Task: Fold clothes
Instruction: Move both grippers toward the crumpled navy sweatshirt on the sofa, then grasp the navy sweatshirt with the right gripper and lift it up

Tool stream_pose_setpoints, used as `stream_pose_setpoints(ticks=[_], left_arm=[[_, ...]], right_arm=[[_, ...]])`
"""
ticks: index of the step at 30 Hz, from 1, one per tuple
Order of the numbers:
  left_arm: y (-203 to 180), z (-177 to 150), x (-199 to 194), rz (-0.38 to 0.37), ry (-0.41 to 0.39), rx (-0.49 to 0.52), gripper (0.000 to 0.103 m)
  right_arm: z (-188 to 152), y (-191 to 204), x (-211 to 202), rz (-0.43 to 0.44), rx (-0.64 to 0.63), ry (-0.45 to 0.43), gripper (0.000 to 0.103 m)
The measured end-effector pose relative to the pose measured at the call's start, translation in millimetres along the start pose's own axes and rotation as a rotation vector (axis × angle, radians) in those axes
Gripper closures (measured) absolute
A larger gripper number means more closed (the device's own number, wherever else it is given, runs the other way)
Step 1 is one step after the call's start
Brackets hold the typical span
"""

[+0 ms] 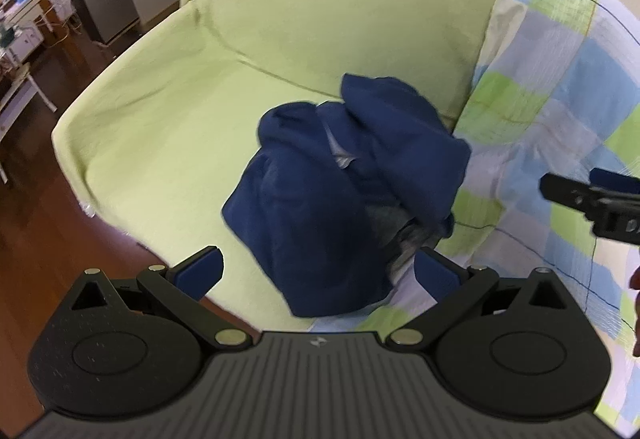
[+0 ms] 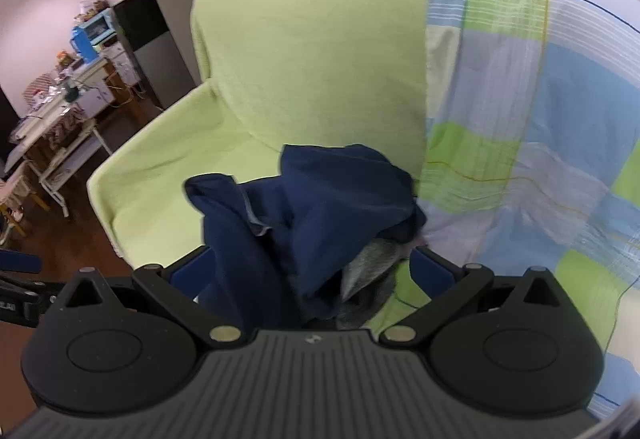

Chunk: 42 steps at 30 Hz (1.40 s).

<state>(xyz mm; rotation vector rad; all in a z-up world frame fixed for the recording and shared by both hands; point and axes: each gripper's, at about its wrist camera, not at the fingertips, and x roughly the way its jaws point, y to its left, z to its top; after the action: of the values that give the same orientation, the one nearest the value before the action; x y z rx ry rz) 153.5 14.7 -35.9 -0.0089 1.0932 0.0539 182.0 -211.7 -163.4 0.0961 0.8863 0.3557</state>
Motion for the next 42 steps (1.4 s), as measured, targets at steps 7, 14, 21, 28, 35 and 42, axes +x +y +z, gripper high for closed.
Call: stream_pose_setpoints(ticks=[7,14,21,28,35,42], left_arm=[[5,32,33,-0.053,0.030,0.032,0.001],[24,54,64,-0.122,0.045,0.100,0.001],[46,83,127,-0.234,0.046,0.242,0.001],[51,95,176,-0.297,0.031,0.355,0.001],[56,101,204,-0.318,0.037,0.366,0.001],[54,98,212,-0.345,0.017,0.459,0.001]], right_arm=[[4,-16,17,0.001,0.096,0.041,0.001],[4,-7,42,-0.057,0.141,0.036,0.001],[5,-5,103,-0.115,0.223,0.041,0.001],[-5,-24,181,-0.128,0.356,0.059,0.001],[-7,-49,234,-0.072,0.531,0.032,0.009],[5,-52,260,0.012,0.602,0.034,0.085]])
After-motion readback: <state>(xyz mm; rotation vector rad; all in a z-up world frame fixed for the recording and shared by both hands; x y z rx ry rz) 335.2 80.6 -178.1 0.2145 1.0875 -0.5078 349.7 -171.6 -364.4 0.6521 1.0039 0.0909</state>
